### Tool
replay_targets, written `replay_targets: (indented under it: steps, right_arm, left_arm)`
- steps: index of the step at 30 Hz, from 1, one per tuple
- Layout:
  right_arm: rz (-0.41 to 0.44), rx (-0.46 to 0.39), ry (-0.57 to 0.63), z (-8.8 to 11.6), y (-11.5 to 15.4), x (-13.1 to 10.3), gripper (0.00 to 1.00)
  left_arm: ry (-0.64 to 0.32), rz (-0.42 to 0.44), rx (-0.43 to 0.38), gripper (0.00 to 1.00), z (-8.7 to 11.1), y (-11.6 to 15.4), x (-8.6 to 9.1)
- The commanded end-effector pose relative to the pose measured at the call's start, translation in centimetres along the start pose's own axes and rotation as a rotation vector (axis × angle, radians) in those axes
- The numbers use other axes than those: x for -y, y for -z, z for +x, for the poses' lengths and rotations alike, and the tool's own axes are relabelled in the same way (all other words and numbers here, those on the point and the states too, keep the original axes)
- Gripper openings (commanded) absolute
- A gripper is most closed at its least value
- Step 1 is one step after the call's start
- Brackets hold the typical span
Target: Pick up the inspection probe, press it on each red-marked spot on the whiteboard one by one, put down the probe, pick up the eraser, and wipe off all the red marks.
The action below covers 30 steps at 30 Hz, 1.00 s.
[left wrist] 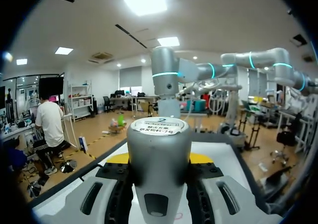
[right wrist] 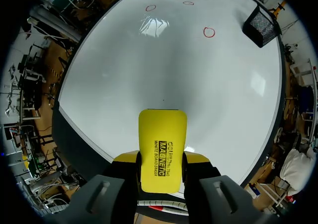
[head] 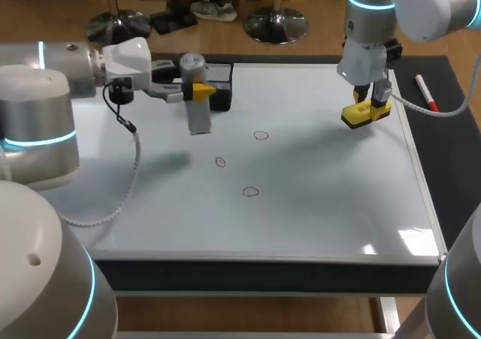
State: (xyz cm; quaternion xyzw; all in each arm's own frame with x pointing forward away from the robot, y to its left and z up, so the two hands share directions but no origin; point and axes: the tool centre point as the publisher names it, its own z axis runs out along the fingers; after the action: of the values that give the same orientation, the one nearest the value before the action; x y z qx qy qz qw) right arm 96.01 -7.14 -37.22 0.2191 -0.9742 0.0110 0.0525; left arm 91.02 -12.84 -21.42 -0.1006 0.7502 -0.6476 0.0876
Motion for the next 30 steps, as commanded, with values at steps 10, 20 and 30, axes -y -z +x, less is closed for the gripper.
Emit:
replay_targets:
  steps: [10, 20, 30]
  right_arm:
    - [0.002, -0.002, 0.001, 0.0, 0.1, 0.1, 0.00]
    - [0.002, -0.002, 0.001, 0.0, 0.1, 0.1, 0.00]
    - [0.002, -0.002, 0.001, 0.0, 0.1, 0.1, 0.00]
  left_arm:
    - [0.009, 0.021, -0.063, 0.00, 3.7, -0.8, -1.3]
    - [0.013, 0.011, -0.119, 0.00, 4.6, -1.7, -2.8]
    - [0.029, -0.001, -0.142, 0.00, 4.3, -2.5, -4.5]
